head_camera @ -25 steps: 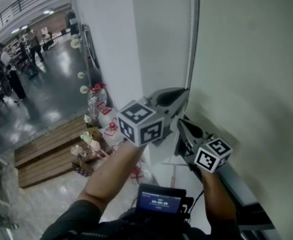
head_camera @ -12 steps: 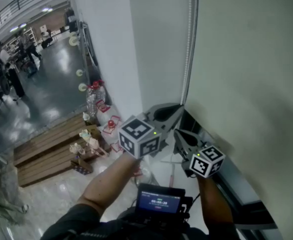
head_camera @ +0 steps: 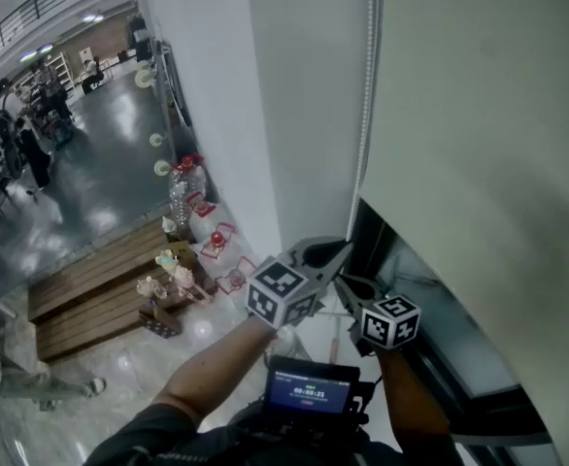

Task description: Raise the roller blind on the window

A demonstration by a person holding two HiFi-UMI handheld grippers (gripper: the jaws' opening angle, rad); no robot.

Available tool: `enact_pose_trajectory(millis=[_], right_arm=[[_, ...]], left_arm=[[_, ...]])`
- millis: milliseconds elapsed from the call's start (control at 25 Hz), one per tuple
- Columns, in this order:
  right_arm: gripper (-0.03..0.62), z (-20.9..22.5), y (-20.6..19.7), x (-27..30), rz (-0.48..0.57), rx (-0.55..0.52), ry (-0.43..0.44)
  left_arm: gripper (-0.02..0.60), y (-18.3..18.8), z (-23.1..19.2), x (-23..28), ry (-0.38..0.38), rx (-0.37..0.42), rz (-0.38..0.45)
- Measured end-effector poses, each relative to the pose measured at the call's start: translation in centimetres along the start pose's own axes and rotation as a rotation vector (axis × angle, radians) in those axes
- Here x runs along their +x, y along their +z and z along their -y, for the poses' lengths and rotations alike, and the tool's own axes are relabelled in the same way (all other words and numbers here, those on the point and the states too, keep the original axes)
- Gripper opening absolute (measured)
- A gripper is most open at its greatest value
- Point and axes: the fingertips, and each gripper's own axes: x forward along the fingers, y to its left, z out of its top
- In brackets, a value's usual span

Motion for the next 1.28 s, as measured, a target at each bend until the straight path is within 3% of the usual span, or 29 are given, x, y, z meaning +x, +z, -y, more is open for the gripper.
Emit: enact_pose_trajectory(millis=[160, 320, 400, 560, 880, 1120, 1160, 1200, 1280], right_arm=[[0.009, 0.8, -1.6, -0.3, -0.014, 0.006, -0.033], [0.05, 1.7, -0.5, -1.3, -0.029, -0.088, -0.102], [0.108, 1.8, 1.7, -2.8, 0.003, -0.114, -0.109], [0.109, 0.8, 8.4, -5.4, 0.109, -0.184, -0.097], [0.109, -6.1, 23.5, -6.9, 0.398, -0.316, 0.043], [0.109, -7.9, 27.5, -5.9, 0.451, -0.377, 0.059], [0.099, -8.1, 27.8, -6.0, 0.451, -0.374, 0.069], [0.039, -8.3, 27.9, -6.0, 0.45, -0.365, 0.079], [0.02, -8.4, 27.8, -6.1, 0.453, -0.336, 0.098]], left_arm=[[0.0, -2.1, 0.1, 0.0, -0.012, -0.01, -0.034], [0.0, -2.0, -0.2, 0.1, -0.018, -0.007, -0.03], [0.0, -2.0, -0.3, 0.1, -0.02, -0.017, -0.027], [0.0, -1.9, -0.2, 0.2, -0.032, -0.031, -0.02], [0.0, -1.5, 1.8, 0.1, -0.079, -0.032, -0.026], [0.0, -1.5, 2.6, -0.5, -0.101, -0.032, -0.022], [0.0, -1.4, 2.9, -0.6, -0.103, -0.029, -0.026], [0.0, -1.4, 3.1, -0.7, -0.104, -0.027, -0.028], [0.0, -1.3, 3.2, -0.8, -0.104, -0.031, -0.021]])
